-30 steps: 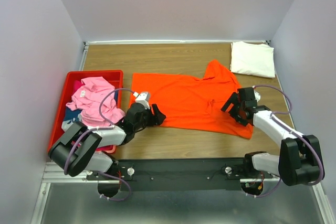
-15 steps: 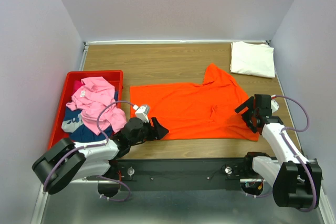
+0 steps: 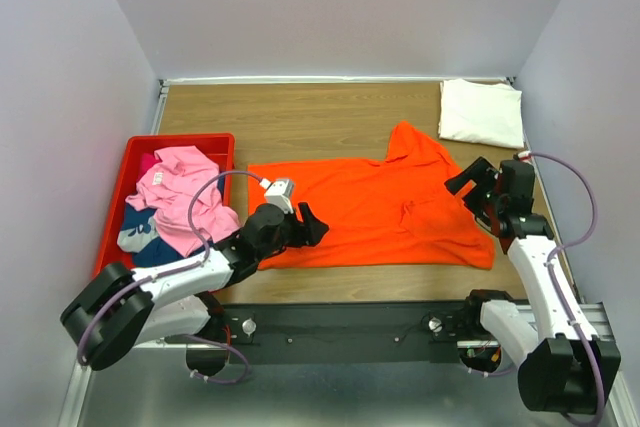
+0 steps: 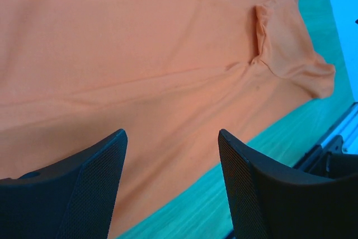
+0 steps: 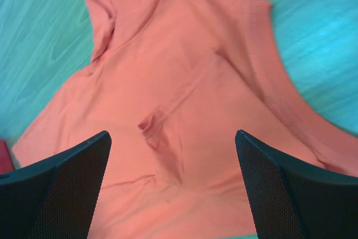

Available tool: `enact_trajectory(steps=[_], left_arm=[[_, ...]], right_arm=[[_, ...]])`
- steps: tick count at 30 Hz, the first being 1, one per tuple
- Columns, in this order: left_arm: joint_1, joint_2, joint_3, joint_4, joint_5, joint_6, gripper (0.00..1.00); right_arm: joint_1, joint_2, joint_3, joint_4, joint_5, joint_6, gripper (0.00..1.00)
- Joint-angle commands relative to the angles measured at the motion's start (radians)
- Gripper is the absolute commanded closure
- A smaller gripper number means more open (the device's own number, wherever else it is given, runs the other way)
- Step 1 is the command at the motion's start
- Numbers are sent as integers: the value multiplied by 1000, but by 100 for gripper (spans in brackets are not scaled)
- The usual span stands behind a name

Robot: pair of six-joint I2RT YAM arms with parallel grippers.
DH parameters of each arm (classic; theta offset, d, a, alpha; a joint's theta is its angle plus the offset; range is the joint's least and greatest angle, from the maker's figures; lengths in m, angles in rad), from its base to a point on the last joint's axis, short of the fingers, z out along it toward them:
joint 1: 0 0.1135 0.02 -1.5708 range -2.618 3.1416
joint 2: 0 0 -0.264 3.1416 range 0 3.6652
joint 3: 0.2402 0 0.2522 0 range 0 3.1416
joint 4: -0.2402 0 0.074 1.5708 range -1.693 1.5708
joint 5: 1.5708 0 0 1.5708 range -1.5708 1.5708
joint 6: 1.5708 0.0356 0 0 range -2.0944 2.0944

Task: Fold and stack the t-shirts
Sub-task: Fold the tshirt

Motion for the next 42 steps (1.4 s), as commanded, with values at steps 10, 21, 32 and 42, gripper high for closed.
enact_trajectory(steps=[10, 21, 32, 42], left_arm=[[7, 235, 45, 79, -27, 91, 26], [6, 239, -40, 92, 13, 33, 27], [-51, 152, -124, 106, 46, -32, 28], [-86, 29, -92, 8, 9, -16, 28]], right_arm=[[47, 313, -27, 186, -164, -166, 1], [47, 376, -134, 146, -60, -33, 0], [47, 153, -182, 23, 14, 87, 0], [47, 80, -81, -81, -12, 69, 0]])
